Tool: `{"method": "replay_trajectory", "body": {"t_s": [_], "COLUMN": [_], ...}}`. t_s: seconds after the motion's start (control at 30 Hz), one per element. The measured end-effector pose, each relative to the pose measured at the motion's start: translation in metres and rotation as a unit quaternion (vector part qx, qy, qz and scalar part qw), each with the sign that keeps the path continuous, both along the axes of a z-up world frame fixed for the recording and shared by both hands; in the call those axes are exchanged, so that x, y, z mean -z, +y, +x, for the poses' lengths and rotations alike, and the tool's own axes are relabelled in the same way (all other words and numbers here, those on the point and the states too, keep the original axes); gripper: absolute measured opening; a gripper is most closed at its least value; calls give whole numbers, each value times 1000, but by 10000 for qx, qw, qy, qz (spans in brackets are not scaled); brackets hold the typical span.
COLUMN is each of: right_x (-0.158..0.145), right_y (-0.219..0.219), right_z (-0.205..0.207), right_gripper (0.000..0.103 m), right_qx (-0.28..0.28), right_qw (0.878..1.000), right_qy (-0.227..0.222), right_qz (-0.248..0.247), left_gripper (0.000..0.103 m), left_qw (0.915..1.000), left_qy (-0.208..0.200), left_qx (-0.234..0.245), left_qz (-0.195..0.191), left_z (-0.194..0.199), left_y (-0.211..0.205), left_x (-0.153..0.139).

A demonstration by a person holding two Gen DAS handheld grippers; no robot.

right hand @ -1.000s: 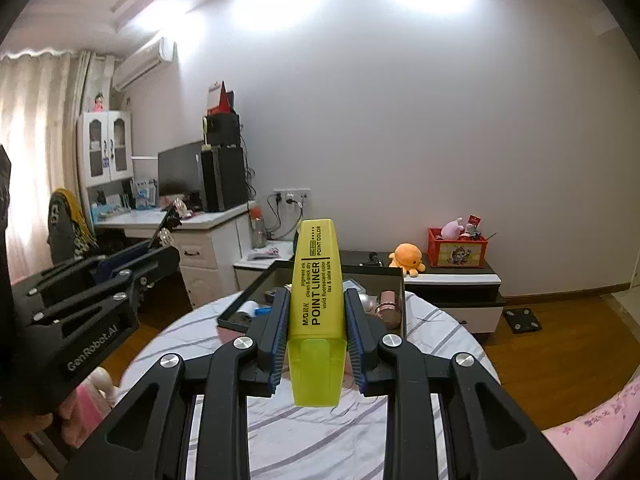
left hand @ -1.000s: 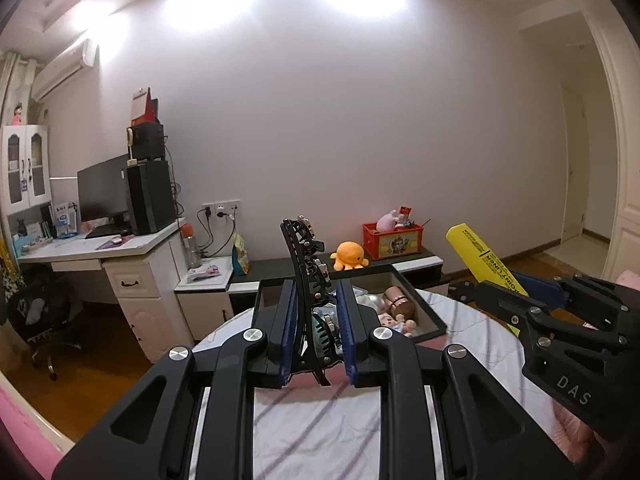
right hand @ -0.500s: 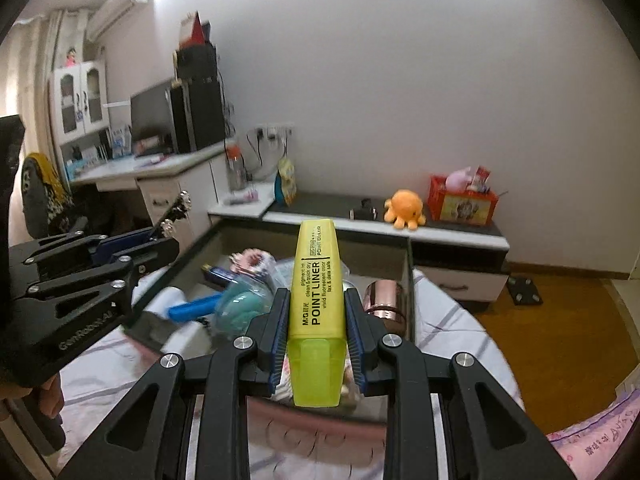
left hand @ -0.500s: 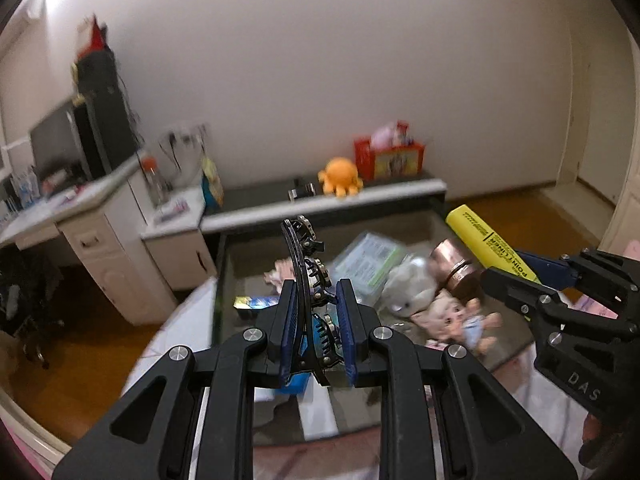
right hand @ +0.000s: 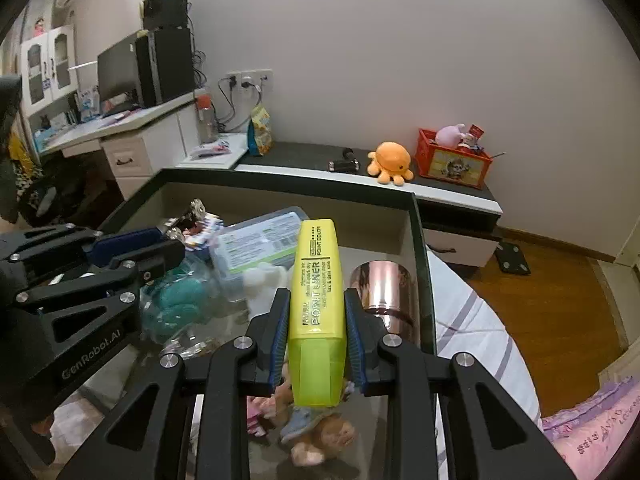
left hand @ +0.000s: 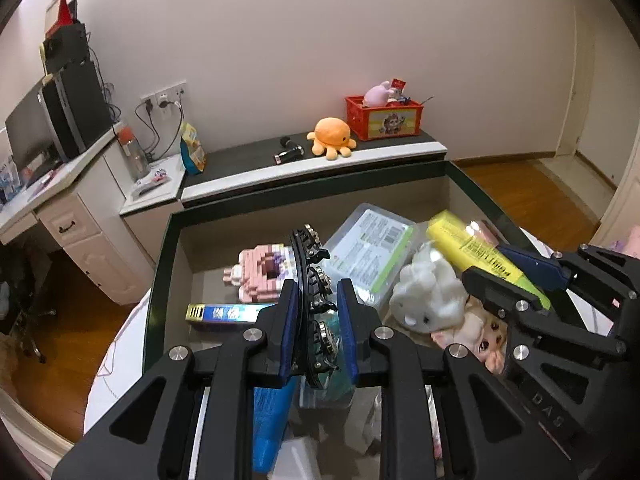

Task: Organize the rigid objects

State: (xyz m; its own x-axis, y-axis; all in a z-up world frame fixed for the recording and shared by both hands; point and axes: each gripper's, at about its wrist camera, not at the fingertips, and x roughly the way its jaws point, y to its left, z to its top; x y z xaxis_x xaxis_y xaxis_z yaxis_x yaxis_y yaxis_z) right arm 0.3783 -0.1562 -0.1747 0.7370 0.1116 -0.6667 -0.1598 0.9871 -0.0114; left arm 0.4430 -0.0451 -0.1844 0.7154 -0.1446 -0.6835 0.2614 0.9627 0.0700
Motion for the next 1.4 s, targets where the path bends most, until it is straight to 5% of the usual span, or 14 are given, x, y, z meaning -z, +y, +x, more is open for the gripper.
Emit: {"method": "replay_trajectory", "body": {"t_s": [0.07, 0.13, 0.2, 0.3, 0.43, 0.53, 1.1, 1.4], "right_x": [0, -4, -9, -21, -39, -52, -98, -119], "right_y": [-3, -7, -11, -19, -23, -19, -11, -4], "right_z": [2, -3, -5, -15, -37, -55, -193, -263], "right_gripper": [29, 53, 58, 84, 87, 103, 103, 103], "right_qx": [28, 39, 129, 168, 88, 65, -11, 37], "right_qw": [9999, 9997, 9997, 9988, 9970, 9960, 9899, 9833], "right_qy": [74, 33, -64, -185, -416, -583, -1241, -1702], "right_qz": [85, 223, 200, 425, 649, 674, 682, 649], "left_gripper": [29, 49, 70, 85, 102, 103, 103, 103], "left_qw": [10000, 9999, 9996, 9983, 9966, 9954, 9865, 9745], "left_qy": [-13, -82, -199, -351, -564, -718, -1562, -2140], "left_qx": [-20, -76, -212, -362, -454, -471, -292, -539], "left_qz": [34, 58, -1, -295, -399, -435, -407, -416], "left_z": [0, -5, -12, -27, -49, -69, -233, -310], "left_y": [-2, -2, 4, 20, 31, 38, 49, 56], "left_x": [0, -2, -8, -20, -39, -53, -103, -131]}}
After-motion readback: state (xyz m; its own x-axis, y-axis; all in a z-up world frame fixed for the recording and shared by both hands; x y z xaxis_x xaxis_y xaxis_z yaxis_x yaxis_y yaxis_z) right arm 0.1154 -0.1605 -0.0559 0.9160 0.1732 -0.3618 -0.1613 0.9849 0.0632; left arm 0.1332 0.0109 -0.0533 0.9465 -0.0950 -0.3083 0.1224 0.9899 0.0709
